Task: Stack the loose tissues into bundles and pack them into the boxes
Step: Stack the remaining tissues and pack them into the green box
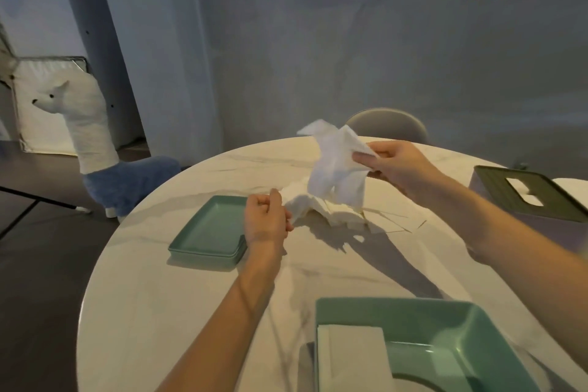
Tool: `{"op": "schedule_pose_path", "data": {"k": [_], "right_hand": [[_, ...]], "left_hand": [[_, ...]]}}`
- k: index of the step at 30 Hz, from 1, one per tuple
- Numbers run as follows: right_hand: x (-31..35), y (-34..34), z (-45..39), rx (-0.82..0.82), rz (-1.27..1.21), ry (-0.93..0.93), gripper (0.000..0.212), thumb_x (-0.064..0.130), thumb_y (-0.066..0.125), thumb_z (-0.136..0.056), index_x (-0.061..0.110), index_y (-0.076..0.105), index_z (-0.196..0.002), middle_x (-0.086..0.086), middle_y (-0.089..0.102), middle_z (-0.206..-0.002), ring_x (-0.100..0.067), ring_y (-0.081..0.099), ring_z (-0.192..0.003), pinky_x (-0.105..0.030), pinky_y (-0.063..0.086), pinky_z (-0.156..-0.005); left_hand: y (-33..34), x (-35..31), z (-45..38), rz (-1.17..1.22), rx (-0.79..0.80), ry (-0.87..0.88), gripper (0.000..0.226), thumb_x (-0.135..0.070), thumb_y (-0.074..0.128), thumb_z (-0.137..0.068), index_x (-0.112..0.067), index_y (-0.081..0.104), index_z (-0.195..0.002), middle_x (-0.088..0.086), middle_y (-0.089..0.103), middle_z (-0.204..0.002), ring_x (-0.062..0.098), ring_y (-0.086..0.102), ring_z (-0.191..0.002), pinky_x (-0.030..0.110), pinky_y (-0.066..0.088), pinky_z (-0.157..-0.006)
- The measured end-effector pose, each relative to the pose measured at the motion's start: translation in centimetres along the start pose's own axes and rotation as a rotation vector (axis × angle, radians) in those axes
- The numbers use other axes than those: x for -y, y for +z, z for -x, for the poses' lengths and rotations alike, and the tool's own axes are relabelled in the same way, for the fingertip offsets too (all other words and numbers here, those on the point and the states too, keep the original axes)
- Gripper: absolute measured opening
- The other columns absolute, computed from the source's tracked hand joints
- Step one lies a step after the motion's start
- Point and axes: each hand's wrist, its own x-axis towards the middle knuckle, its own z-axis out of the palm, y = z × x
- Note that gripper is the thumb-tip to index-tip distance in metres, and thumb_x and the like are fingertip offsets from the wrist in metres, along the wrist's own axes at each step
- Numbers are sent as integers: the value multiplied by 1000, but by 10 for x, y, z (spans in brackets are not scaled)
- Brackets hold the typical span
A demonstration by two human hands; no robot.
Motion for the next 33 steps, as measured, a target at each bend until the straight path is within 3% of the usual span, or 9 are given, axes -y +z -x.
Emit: {"op": "schedule_pose_path", "data": {"k": [3,8,11,14,17,21,24,27,33], "right_hand": [[6,-15,34,94,-177,164,25,27,72,-88,13,70,-109,3,77,-103,-15,72,-101,-23,58,-81],[-7,-27,70,246,-371,216,44,25,66,-85,12,65,-127,-3,73,-122,-19,70,-113,-28,58,-90],[-20,-29,79,195,-278,230,39,29,69,-85,12,69,-121,-5,75,-117,-24,70,-110,-30,59,-88],[-32,-35,88,105,-51,225,20,30,71,-92,19,74,-108,-2,77,-106,-17,71,-100,-18,58,-75],[-39,-41,96,77,45,210,21,33,71,-92,17,74,-106,-11,73,-104,-18,69,-93,-21,55,-77],[-38,-43,101,11,40,201,9,24,69,-95,18,73,-101,-15,72,-106,-17,69,-91,-16,56,-73],[-38,-42,101,-23,41,199,3,26,70,-94,23,70,-93,-13,72,-103,-5,67,-76,-10,54,-65],[-40,-42,101,-21,11,214,3,26,69,-95,25,69,-92,-4,74,-93,-1,70,-73,-12,54,-67],[-46,-52,95,-24,-150,330,14,28,66,-97,20,69,-108,1,77,-102,-17,70,-101,-34,55,-93]], "left_hand": [[10,-9,7,68,133,-88,44,-40,47,-108,3,56,-114,10,64,-79,20,59,-61,23,51,-51],[33,-17,25,316,588,-390,60,-67,56,-93,-12,76,-109,15,71,-113,30,68,-99,50,55,-89],[44,-10,34,384,704,-435,60,-65,40,-100,-18,78,-99,9,73,-93,20,71,-82,39,61,-74],[48,-6,51,312,770,-404,58,-75,42,-94,-23,60,-113,1,64,-97,16,67,-79,32,59,-66],[48,-1,56,245,881,-355,38,-48,50,-100,-18,61,-121,-5,74,-89,7,73,-72,24,60,-62],[50,9,56,191,850,-272,47,-33,68,-93,-9,62,-133,16,70,-125,35,65,-120,54,49,-107],[52,15,54,194,710,-207,29,-35,64,-100,-18,74,-121,15,73,-121,41,66,-117,65,52,-99],[48,15,51,248,582,-224,23,-35,66,-98,-18,77,-109,15,75,-114,39,71,-101,59,61,-74],[27,16,41,290,654,-110,47,-28,78,-92,-5,64,-130,22,66,-128,47,64,-118,69,56,-86]]}}
